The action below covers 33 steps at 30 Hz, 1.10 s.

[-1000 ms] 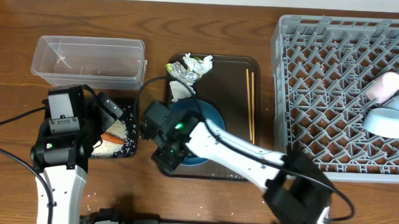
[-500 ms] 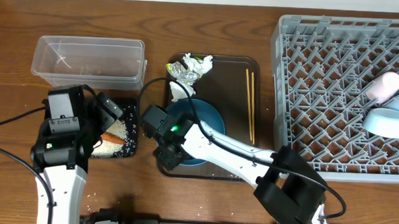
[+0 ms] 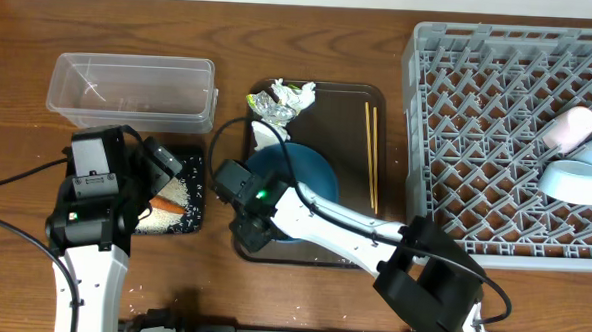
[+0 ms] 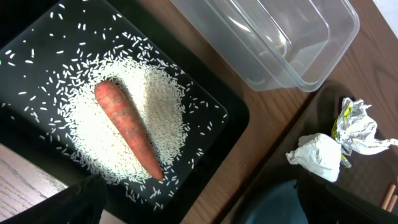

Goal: Sort waste into correct bins and load items into the dishwasher rack
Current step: 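Reach the right gripper to the large blue plate and grasp its rim, then lift the blue plate and carry it right over the dish rack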

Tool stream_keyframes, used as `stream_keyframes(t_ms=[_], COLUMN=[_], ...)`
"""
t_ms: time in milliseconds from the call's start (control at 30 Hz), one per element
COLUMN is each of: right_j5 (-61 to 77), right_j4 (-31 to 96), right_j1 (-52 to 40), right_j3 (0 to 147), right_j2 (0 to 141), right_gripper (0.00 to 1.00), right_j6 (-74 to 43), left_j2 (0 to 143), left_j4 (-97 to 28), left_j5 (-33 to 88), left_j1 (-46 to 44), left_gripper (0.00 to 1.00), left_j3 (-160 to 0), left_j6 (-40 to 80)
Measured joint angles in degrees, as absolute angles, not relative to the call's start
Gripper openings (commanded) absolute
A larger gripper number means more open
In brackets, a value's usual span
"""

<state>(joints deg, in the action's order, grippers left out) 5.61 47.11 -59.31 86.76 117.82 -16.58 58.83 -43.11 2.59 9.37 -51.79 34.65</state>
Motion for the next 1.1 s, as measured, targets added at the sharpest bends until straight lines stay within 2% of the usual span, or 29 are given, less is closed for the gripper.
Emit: stream_keyframes(t_ms=[267, 533, 667, 833, 967, 1100], right_j5=[5.21, 6.90, 8.08, 16.01, 28.60, 40.56], right_j4=[55.37, 65.41, 64.75, 58.85, 52.51, 42.13], right_j1=[-56.75, -47.03, -36.73, -17.76, -2.68, 5.80], right_j3=[95.29, 109.93, 114.56, 117.95, 118.37, 116.97], right_j2=[117.84, 116.53, 112.99, 107.11, 105.36, 106.76], right_gripper=[0.01, 0.01, 0.01, 0.01, 0.01, 0.01], right_j6=[-17.10, -14.09, -11.68, -8.40, -7.09, -7.11], left_j2=[58.83, 58.83, 58.83, 58.83, 58.83, 58.85], left_j4=[-43.11, -43.13, -43.11, -43.11, -43.13, -43.11], left_j5=[2.59, 2.59, 2.59, 2.59, 2.59, 2.59], left_j1=[9.37, 9.37, 9.37, 9.37, 9.37, 9.37], left_gripper=[1.00, 1.00, 1.00, 1.00, 1.00, 1.00], left_j3=[-51.79, -51.79, -51.79, -51.79, -51.79, -51.79], left_j6=[34.65, 34.65, 34.65, 34.65, 34.65, 34.65])
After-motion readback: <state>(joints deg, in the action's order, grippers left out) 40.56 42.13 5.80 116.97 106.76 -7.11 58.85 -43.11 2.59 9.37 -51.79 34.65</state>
